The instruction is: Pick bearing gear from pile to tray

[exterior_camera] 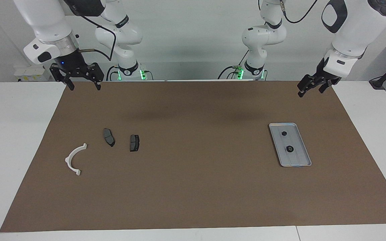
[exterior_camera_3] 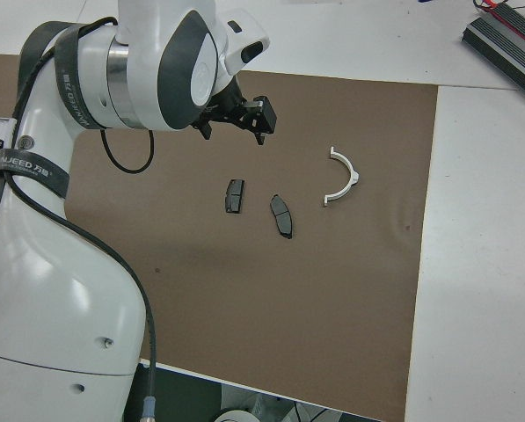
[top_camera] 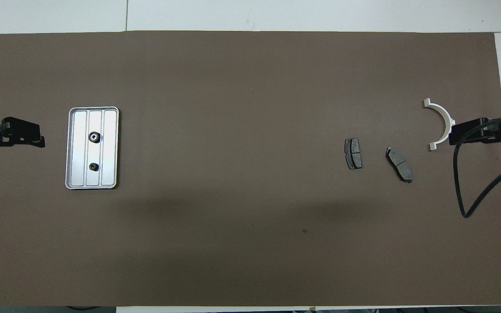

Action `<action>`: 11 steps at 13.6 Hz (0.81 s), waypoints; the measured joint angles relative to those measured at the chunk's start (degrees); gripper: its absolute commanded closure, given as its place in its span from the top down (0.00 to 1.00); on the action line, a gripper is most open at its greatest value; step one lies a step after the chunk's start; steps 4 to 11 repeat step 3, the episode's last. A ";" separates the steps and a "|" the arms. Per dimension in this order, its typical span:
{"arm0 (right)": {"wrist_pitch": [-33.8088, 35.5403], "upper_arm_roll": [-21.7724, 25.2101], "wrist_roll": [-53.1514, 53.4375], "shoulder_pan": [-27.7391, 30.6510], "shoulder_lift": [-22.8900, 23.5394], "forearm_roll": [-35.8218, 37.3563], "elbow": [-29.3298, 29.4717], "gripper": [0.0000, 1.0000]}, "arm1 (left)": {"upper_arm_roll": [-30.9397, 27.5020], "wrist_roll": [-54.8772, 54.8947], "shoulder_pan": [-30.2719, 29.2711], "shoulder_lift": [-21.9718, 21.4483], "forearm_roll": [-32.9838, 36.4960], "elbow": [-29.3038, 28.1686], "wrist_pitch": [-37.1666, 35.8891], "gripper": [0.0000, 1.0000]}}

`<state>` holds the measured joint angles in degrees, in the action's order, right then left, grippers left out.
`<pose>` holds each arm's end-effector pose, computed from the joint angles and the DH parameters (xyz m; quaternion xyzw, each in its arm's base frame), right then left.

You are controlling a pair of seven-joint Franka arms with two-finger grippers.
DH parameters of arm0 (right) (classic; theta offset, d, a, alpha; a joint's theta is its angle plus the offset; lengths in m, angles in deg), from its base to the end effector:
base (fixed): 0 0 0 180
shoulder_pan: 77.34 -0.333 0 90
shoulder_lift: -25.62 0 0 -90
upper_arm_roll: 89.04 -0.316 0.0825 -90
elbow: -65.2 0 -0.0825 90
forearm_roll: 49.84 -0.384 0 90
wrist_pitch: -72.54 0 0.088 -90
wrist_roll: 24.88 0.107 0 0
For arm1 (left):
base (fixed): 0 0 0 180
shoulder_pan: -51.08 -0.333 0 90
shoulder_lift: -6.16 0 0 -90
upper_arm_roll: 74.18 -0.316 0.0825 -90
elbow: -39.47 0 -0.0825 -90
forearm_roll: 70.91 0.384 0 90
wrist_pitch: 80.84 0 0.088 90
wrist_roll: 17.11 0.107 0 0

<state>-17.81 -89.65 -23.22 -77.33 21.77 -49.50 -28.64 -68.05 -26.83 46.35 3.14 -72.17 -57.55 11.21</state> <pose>0.5337 0.0052 0.6299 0.9999 -0.0093 0.0032 0.0033 0.5387 -0.0169 0.5983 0.9971 0.0732 -0.0179 0.0065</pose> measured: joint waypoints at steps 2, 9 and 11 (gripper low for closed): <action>0.00 0.00 0.00 0.00 0.00 0.00 0.00 1.00 | 0.00 0.00 0.00 0.00 0.00 0.00 -0.31 1.00; 0.00 0.00 0.00 0.00 0.00 0.00 0.00 1.00 | 0.00 0.00 0.00 0.00 0.00 0.00 -0.48 1.00; 0.00 0.00 0.00 0.00 0.00 0.00 0.00 1.00 | 0.00 0.00 0.00 0.00 0.00 0.00 -0.48 1.00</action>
